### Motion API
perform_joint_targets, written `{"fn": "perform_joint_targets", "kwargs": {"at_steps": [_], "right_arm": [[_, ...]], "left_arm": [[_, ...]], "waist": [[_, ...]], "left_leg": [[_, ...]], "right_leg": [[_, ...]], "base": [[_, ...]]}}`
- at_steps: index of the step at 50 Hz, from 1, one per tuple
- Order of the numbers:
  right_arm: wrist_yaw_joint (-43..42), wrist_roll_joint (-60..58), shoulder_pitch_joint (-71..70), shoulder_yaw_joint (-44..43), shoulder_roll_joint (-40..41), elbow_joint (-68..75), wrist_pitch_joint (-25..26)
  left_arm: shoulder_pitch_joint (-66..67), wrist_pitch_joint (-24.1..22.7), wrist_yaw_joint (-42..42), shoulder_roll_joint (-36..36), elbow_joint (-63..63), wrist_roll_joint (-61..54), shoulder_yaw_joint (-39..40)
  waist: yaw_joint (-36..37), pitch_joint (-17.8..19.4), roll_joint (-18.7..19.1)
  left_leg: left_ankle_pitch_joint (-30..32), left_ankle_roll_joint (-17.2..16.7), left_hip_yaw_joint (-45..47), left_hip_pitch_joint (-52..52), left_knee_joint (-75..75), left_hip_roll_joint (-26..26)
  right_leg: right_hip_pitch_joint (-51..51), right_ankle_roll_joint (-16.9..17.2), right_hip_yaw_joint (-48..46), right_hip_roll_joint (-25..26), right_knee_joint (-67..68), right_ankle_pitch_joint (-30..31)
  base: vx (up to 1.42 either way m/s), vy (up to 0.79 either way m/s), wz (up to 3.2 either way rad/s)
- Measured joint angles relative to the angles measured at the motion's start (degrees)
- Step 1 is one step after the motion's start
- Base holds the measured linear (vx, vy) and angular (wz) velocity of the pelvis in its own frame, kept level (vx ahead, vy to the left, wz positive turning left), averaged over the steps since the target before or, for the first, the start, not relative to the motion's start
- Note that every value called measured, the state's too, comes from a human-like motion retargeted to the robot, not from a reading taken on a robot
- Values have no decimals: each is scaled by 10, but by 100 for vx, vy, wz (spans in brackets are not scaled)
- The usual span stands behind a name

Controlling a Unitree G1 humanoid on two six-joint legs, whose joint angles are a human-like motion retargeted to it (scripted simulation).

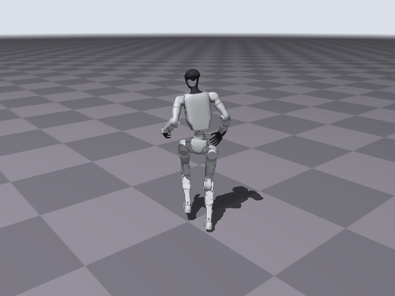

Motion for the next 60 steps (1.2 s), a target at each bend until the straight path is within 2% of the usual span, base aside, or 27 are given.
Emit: {"fn": "perform_joint_targets", "kwargs": {"at_steps": [3,5,7,10,12,14,17,20,22,25,28,30,33,35,37,38,42,45,47,50,53,55,58,60], "right_arm": [[7,15,26,10,-23,-106,-9],[8,16,28,18,-34,-148,-8],[5,8,24,22,-32,-161,-10],[-18,-13,9,25,-17,-149,-8],[-49,-26,-8,27,9,-114,-8],[-80,-37,-34,28,37,-71,-15],[-94,-39,-33,19,45,-62,-27],[-72,-39,2,-1,20,-111,-30],[-55,-41,28,-15,-1,-147,-27],[-36,-44,65,-25,-22,-181,-16],[-27,-38,90,-33,-23,-198,-7],[-24,-38,93,-40,-22,-207,-4],[-10,-53,74,-58,-25,-217,9],[3,-62,50,-72,-24,-221,23],[12,-57,45,-83,-16,-242,26],[16,-55,49,-87,-12,-254,25],[40,-53,65,-97,-10,-296,23],[62,-78,60,-106,-11,-307,30],[68,-103,54,-103,-10,-301,35],[64,-147,28,-85,0,-264,49],[55,-180,-23,-48,22,-192,58],[58,-185,-50,-24,25,-162,52],[79,-150,-56,-7,0,-187,30],[95,-115,-41,-5,-24,-221,23]], "left_arm": [[14,-2,14,-25,-5,-15,-13],[10,1,28,-39,2,-19,-29],[2,2,42,-44,5,-12,-47],[-39,-3,79,-45,22,30,-71],[-92,-7,113,-40,47,79,-84],[-174,-12,153,-33,81,127,-95],[-261,-19,187,-28,79,148,-99],[-299,-30,191,-33,29,142,-88],[-299,-41,178,-33,-7,129,-83],[-266,-53,148,-34,-39,102,-86],[-214,-45,108,-30,-46,73,-96],[-176,-32,91,-28,-42,64,-97],[-110,-5,66,-17,-27,74,-82],[-64,11,47,-11,-19,86,-64],[-13,16,30,-12,-21,85,-46],[12,15,23,-16,-23,83,-40],[87,16,2,-45,-34,69,-27],[108,24,-2,-65,-50,61,-26],[100,25,7,-66,-56,73,-30],[41,27,46,-58,-52,123,-30],[-83,28,122,-34,-19,205,-26],[-171,26,158,-18,-8,243,-30],[-268,15,182,0,-32,261,-35],[-299,4,181,8,-61,258,-36]], "waist": [[-12,-19,-25],[-35,-26,-35],[-60,-32,-39],[-101,-25,-51],[-131,-14,-64],[-162,-7,-80],[-208,-21,-86],[-226,-39,-43],[-234,-50,1],[-236,-72,40],[-215,-81,64],[-192,-79,69],[-147,-60,69],[-114,-47,62],[-87,-49,42],[-76,-53,33],[-73,-73,0],[-96,-82,-16],[-112,-81,-28],[-140,-65,-55],[-169,-48,-71],[-189,-48,-66],[-229,-61,-41],[-256,-73,-25]], "left_leg": [[46,-25,14,50,-206,-54],[65,-30,16,97,-314,-90],[37,-13,15,123,-327,-109],[-45,36,22,166,-299,-138],[-110,36,31,184,-255,-131],[-141,36,35,197,-237,-130],[-145,36,24,240,-275,-143],[-136,36,1,312,-318,-133],[-90,-2,-9,352,-329,-89],[33,-54,-28,374,-306,-41],[109,-67,-32,342,-180,6],[109,-46,-21,313,-80,31],[50,0,-9,245,66,70],[8,26,-4,184,110,75],[0,36,9,135,66,48],[1,36,21,118,23,31],[34,3,59,110,-240,-54],[61,-8,54,134,-410,-120],[44,9,44,126,-387,-141],[-14,36,33,104,-262,-149],[-96,36,28,84,-130,-108],[-121,36,26,94,-102,-82],[-95,35,21,143,-157,-74],[-40,5,12,187,-216,-68]], "right_leg": [[10,47,-11,-59,24,119],[1,54,-21,-103,83,153],[-22,38,-29,-136,171,145],[-75,6,-24,-184,325,107],[-127,-19,-15,-190,415,85],[-201,-34,4,-183,478,70],[-297,-38,17,-156,494,44],[-337,-29,-4,-95,409,23],[-333,-19,-36,-48,301,26],[-306,-3,-55,2,138,50],[-260,-3,-63,33,44,64],[-232,-16,-63,35,41,44],[-179,-47,-58,33,72,-43],[-135,-55,-51,26,70,-73],[-82,-36,-41,6,48,-32],[-59,-17,-38,-6,42,13],[-7,43,-37,-65,70,149],[-4,55,-39,-102,143,172],[-11,47,-34,-118,217,152],[-47,18,-21,-136,350,124],[-132,-18,-13,-113,470,117],[-202,-35,-9,-87,513,113],[-290,-39,-12,-63,491,103],[-321,-37,-27,-56,429,101]], "base": [[82,13,-30],[78,15,-30],[77,15,-31],[77,11,-19],[75,-4,-2],[74,-5,12],[82,-2,2],[97,5,-55],[101,-3,-43],[98,-10,-30],[95,-7,-29],[96,-3,-22],[98,-1,-4],[100,0,17],[101,1,24],[99,3,21],[92,0,28],[80,-8,30],[74,-17,17],[68,-29,6],[61,-32,-29],[60,-17,-61],[61,-5,-49],[61,-11,-24]]}}
